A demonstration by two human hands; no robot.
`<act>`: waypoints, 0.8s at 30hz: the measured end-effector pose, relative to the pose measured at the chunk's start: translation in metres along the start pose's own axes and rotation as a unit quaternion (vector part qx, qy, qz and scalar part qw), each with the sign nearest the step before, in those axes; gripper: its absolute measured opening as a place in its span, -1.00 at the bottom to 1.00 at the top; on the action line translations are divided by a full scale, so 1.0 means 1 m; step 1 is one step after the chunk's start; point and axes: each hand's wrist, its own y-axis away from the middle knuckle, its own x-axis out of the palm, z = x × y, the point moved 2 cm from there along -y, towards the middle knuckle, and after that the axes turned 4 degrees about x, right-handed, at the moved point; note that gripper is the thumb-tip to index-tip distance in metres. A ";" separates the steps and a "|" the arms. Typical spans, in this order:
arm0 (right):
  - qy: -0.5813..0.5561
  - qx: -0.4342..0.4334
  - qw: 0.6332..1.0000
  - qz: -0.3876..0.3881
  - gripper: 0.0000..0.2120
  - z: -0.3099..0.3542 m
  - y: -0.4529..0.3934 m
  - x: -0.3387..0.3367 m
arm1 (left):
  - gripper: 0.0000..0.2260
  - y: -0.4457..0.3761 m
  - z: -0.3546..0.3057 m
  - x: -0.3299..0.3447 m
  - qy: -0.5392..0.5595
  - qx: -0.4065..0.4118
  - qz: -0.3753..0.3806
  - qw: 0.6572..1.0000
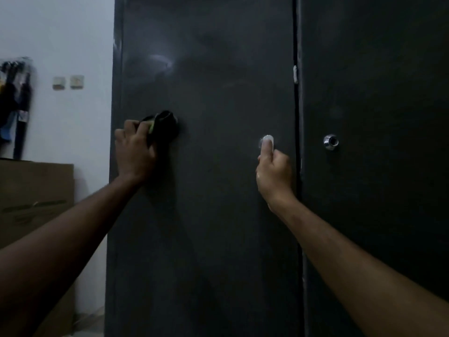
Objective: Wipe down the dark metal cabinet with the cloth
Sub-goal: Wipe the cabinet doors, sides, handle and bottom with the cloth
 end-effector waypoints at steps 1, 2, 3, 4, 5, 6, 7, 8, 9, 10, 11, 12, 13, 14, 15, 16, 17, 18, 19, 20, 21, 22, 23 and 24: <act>-0.002 0.000 1.000 0.001 -0.42 -0.001 -0.001 0.000 | -0.68 0.000 -0.006 0.002 0.005 0.011 0.001 1.000; -0.005 0.000 1.000 0.003 -0.43 -0.003 -0.002 0.001 | -0.66 0.002 -0.010 0.003 0.008 0.022 0.004 1.000; -0.005 0.001 1.000 0.004 -0.44 -0.005 -0.003 0.001 | -0.65 0.006 -0.013 0.004 0.011 0.032 0.008 0.999; -0.005 0.002 1.000 0.003 -0.44 -0.007 -0.004 0.002 | -0.63 0.009 -0.014 0.004 0.015 0.049 0.014 0.999; -0.010 0.003 1.000 0.005 -0.45 -0.010 -0.005 0.003 | -0.61 0.012 -0.015 0.005 0.018 0.071 0.021 0.997; -0.017 0.007 1.000 0.007 -0.45 -0.013 -0.007 0.004 | -0.60 0.015 -0.017 0.007 0.020 0.094 0.027 0.995; -0.023 0.011 1.000 0.009 -0.46 -0.016 -0.009 0.006 | -0.59 0.019 -0.018 0.009 0.021 0.118 0.032 0.992; -0.023 0.013 1.000 0.009 -0.46 -0.019 -0.012 0.007 | -0.59 0.024 -0.020 0.012 0.021 0.142 0.036 0.989; -0.021 0.015 1.000 0.007 -0.47 -0.023 -0.013 0.009 | -0.60 0.029 -0.022 0.015 0.020 0.165 0.041 0.985; -0.017 0.015 1.000 0.004 -0.47 -0.026 -0.015 0.010 | -0.60 0.036 -0.025 0.018 0.020 0.186 0.048 0.981; -0.014 0.012 1.000 -0.001 -0.46 -0.029 -0.017 0.010 | -0.59 0.042 -0.027 0.023 0.018 0.200 0.057 0.978; -0.010 0.007 1.000 -0.006 -0.46 -0.031 -0.019 0.010 | -0.58 0.046 -0.028 0.026 0.014 0.206 0.062 0.977; -0.004 0.003 1.000 -0.008 -0.46 -0.032 -0.020 0.011 | -0.58 0.050 -0.029 0.029 0.011 0.206 0.062 0.977; -0.001 0.001 1.000 -0.007 -0.47 -0.033 -0.021 0.011 | -0.58 0.051 -0.029 0.031 0.007 0.204 0.058 0.977; 0.001 0.003 1.000 -0.002 -0.49 -0.034 -0.022 0.010 | -0.59 0.051 -0.030 0.032 0.003 0.202 0.052 0.978; -0.001 0.008 1.000 0.007 -0.53 -0.033 -0.023 0.010 | -0.59 0.051 -0.031 0.032 0.000 0.200 0.048 0.979; -0.001 0.014 1.000 0.020 -0.57 -0.031 -0.023 0.009 | -0.58 0.050 -0.034 0.033 -0.002 0.197 0.046 0.979; 0.006 0.021 0.999 0.032 -0.59 -0.028 -0.023 0.007 | -0.58 0.048 -0.037 0.033 0.000 0.194 0.044 0.980; 0.023 0.029 0.998 0.044 -0.56 -0.025 -0.023 0.004 | -0.58 0.046 -0.042 0.033 0.004 0.192 0.042 0.981; 0.054 0.035 0.996 0.060 -0.50 -0.021 -0.022 0.000 | -0.58 0.044 -0.048 0.034 0.009 0.191 0.038 0.981; 0.101 0.033 0.992 0.074 -0.46 -0.017 -0.021 -0.006 | -0.59 0.042 -0.055 0.035 0.013 0.191 0.034 0.981; 0.163 0.016 0.983 0.079 -0.47 -0.013 -0.020 -0.012 | -0.60 0.039 -0.062 0.036 0.016 0.188 0.029 0.982; 0.230 -0.016 0.970 0.072 -0.53 -0.011 -0.018 -0.019 | -0.61 0.036 -0.070 0.038 0.020 0.182 0.023 0.983; 0.287 -0.056 0.954 0.059 -0.61 -0.009 -0.016 -0.025 | -0.62 0.032 -0.079 0.039 0.025 0.172 0.018 0.985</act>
